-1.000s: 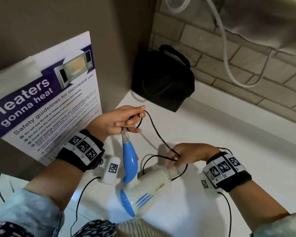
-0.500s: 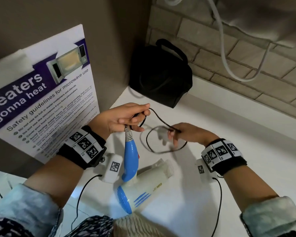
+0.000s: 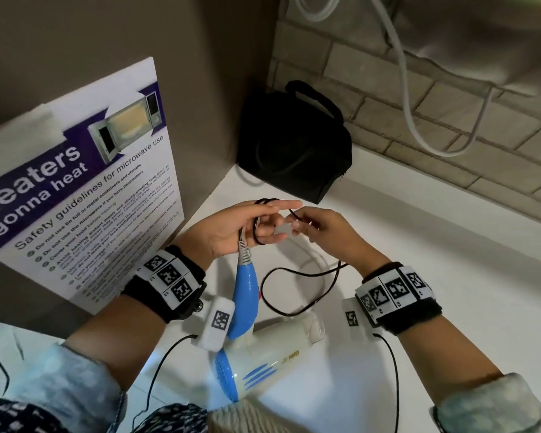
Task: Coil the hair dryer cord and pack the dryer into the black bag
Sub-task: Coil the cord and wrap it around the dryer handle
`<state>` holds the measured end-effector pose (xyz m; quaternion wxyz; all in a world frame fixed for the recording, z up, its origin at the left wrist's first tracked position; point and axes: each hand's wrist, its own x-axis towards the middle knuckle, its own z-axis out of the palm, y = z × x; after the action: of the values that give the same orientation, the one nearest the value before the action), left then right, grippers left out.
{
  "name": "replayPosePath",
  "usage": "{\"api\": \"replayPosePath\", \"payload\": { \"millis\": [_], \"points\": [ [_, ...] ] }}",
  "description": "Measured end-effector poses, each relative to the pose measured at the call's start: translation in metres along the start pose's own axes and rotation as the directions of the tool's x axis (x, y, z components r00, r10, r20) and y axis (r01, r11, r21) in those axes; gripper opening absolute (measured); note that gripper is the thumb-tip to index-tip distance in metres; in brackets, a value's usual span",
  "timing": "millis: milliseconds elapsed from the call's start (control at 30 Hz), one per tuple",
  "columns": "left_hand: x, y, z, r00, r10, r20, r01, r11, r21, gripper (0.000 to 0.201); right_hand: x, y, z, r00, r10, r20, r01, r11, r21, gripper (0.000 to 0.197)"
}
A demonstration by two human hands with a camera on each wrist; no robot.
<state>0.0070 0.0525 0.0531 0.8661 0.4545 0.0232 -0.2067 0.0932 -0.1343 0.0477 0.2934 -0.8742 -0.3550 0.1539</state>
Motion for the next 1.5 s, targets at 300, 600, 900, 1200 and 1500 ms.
{"api": "replayPosePath", "payload": {
  "millis": [300, 600, 900, 1200, 1500],
  "points": [
    [0.003, -0.008, 0.002, 0.973, 0.217, 0.075, -0.193, 0.949, -0.249, 0.063, -0.014, -0.022, 0.031, 0.996, -0.069, 0.051, 0.074, 0.992, -0.101, 0.024],
    [0.009, -0.016, -0.009, 0.951, 0.26, -0.166, -0.281, 0.952, -0.119, 0.034, -0.033, -0.026, 0.031, 0.982, -0.111, 0.15, 0.142, 0.967, -0.211, 0.022],
    [0.013, -0.018, -0.003, 0.941, 0.252, -0.227, -0.241, 0.968, 0.076, 0.029, -0.034, -0.048, 0.0, 0.98, -0.183, 0.084, 0.199, 0.94, -0.277, 0.019],
    [0.005, -0.008, 0.03, 0.989, 0.091, -0.115, -0.075, 0.988, 0.136, 0.066, 0.006, -0.061, -0.019, 0.944, -0.291, -0.156, 0.267, 0.95, -0.161, 0.011],
    [-0.009, -0.003, 0.031, 0.998, 0.055, 0.001, -0.054, 0.977, 0.205, 0.048, 0.029, -0.035, -0.013, 0.985, -0.156, -0.072, 0.168, 0.962, 0.214, 0.031]
  ]
}}
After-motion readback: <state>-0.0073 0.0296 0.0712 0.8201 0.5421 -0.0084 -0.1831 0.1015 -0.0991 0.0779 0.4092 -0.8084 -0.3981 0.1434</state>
